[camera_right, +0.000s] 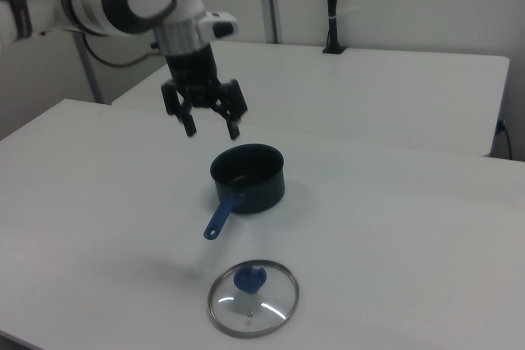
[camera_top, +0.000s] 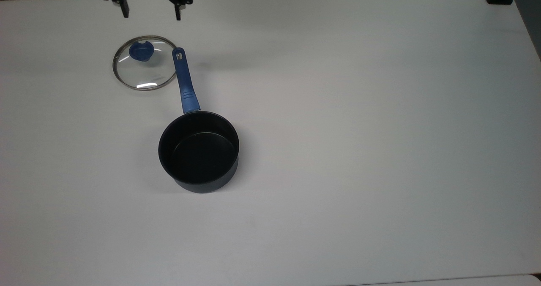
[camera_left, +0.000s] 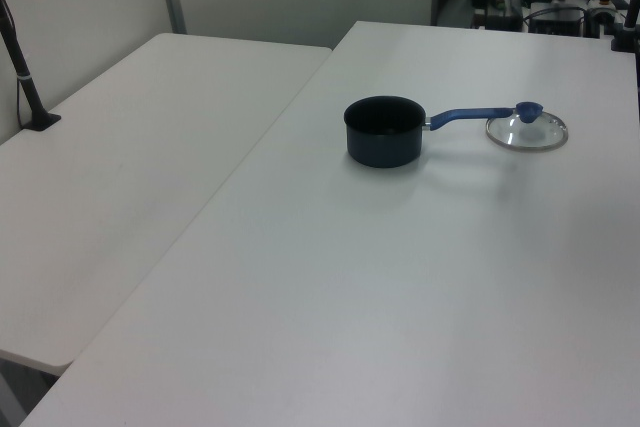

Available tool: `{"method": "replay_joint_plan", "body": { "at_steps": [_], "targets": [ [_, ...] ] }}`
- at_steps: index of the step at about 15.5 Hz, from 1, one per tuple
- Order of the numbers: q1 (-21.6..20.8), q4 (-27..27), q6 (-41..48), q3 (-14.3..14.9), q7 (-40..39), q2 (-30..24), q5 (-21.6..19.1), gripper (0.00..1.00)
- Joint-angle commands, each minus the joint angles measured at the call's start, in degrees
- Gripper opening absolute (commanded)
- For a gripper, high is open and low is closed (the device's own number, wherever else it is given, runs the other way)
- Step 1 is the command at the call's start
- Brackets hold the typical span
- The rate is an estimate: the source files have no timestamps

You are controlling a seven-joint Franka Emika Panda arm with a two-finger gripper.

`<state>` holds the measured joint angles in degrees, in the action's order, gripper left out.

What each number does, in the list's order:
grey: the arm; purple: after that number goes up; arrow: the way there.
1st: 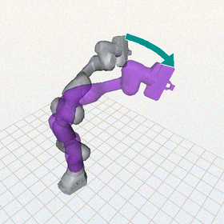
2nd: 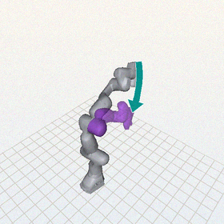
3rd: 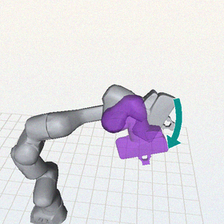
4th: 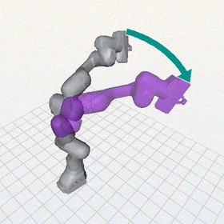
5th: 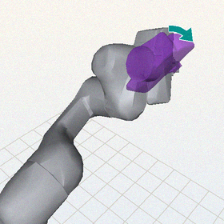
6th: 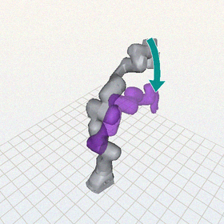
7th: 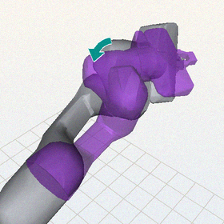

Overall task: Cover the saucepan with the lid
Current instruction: 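Move the open gripper over the glass lid's blue knob and lower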

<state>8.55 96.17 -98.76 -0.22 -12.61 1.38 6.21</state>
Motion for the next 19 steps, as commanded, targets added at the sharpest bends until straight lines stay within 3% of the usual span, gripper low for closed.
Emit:
{"method": "replay_joint_plan", "body": {
  "at_steps": [1,5,11,15,19],
  "targets": [
    [1.38,5.07,0.14,3.11,-11.18,-0.33,2.92,1.00],
    [1.99,10.16,-0.55,11.28,-22.61,-0.50,3.02,1.00],
    [3.40,25.80,-22.94,15.60,-22.54,-0.50,1.89,1.00],
    [3.22,26.96,-24.03,15.60,-19.48,-0.41,-8.29,1.00],
    [2.26,26.96,-24.38,15.43,-15.70,1.77,-10.60,0.93]
  ]
}}
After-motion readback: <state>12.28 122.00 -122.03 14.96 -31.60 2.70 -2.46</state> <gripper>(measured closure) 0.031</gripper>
